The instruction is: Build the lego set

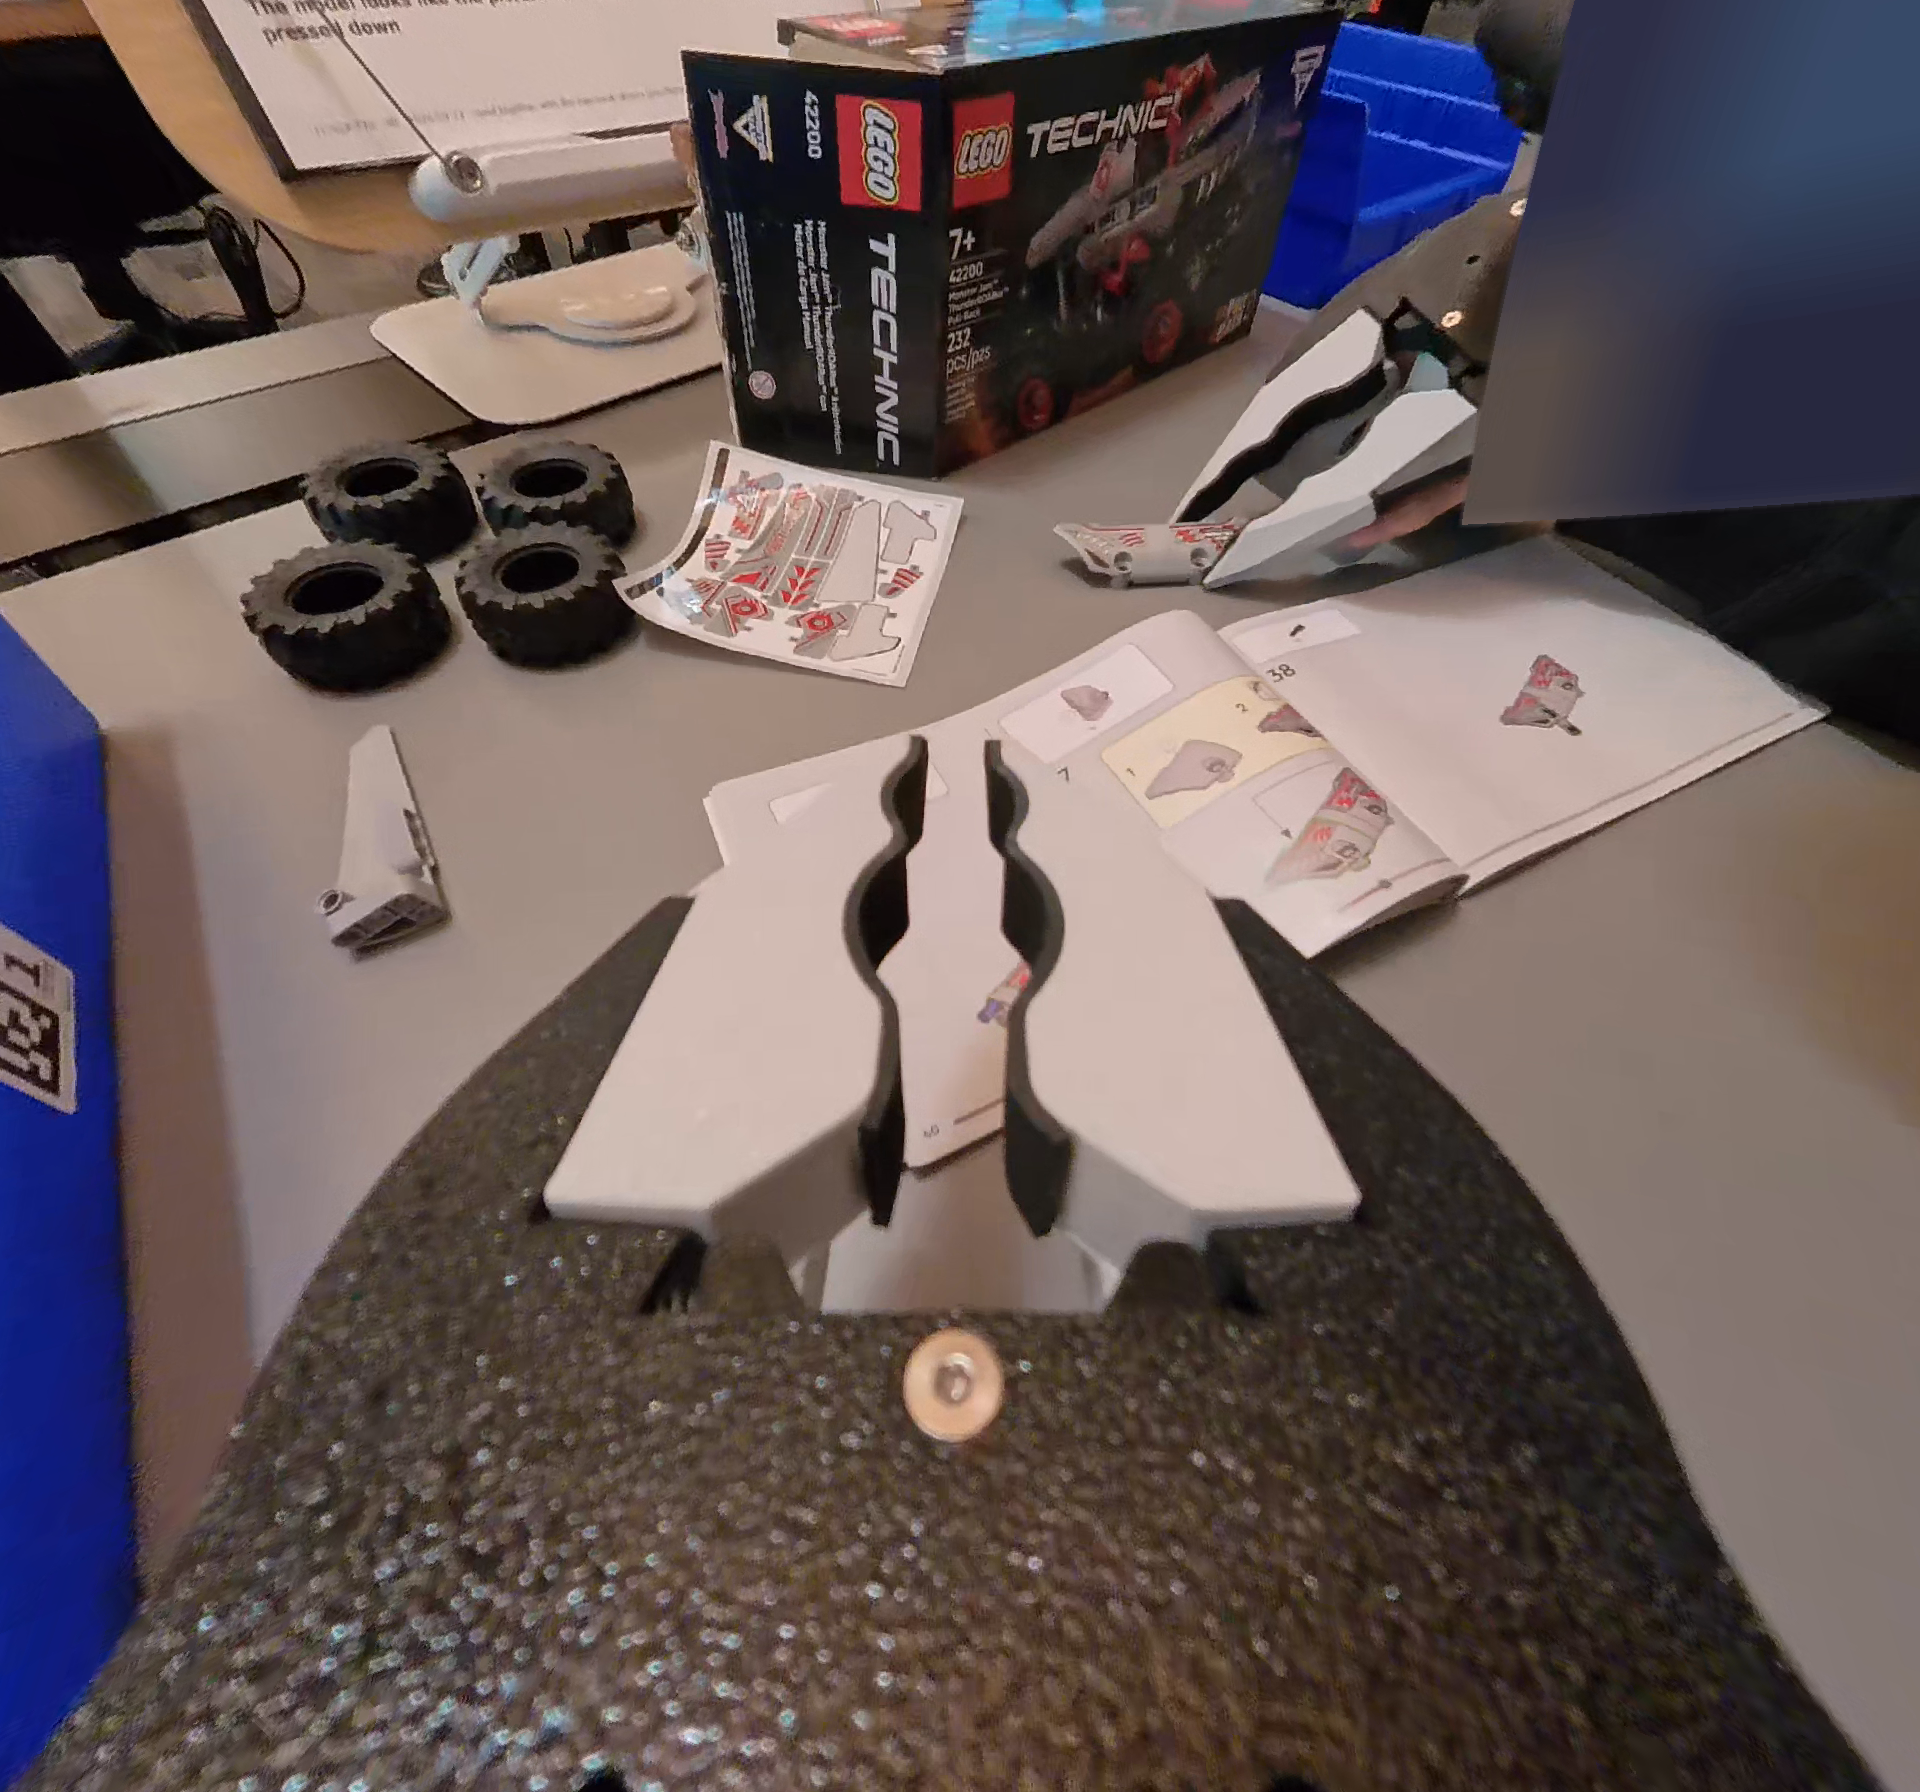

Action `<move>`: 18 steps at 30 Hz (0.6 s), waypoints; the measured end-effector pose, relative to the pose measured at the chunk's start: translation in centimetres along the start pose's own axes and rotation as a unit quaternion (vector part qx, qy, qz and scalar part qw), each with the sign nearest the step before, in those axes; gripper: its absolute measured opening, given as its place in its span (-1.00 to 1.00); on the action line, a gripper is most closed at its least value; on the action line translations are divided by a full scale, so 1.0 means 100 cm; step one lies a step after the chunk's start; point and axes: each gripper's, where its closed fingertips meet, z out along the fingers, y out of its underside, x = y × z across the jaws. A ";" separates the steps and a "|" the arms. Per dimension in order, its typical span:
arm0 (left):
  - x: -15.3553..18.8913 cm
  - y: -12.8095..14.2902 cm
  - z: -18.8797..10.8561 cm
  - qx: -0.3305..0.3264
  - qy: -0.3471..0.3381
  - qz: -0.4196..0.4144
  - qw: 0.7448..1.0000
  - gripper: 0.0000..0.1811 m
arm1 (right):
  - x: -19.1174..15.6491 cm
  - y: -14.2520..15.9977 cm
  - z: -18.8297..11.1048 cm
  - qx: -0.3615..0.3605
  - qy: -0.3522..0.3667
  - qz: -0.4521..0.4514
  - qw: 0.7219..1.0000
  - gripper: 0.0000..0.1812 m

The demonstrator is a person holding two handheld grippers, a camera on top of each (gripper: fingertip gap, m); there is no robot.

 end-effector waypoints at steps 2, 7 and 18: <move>-0.001 0.002 0.002 0.005 -0.004 0.000 1.000 -0.91 | -0.001 0.000 0.000 0.001 -0.001 -0.007 1.000 -0.73; 0.004 0.009 0.014 0.009 0.009 -0.017 1.000 -0.91 | -0.002 0.000 0.000 0.002 0.006 -0.019 1.000 -0.76; -0.014 0.005 -0.008 -0.018 -0.059 0.018 0.998 -0.89 | -0.002 0.000 0.000 0.002 0.002 -0.016 1.000 -0.76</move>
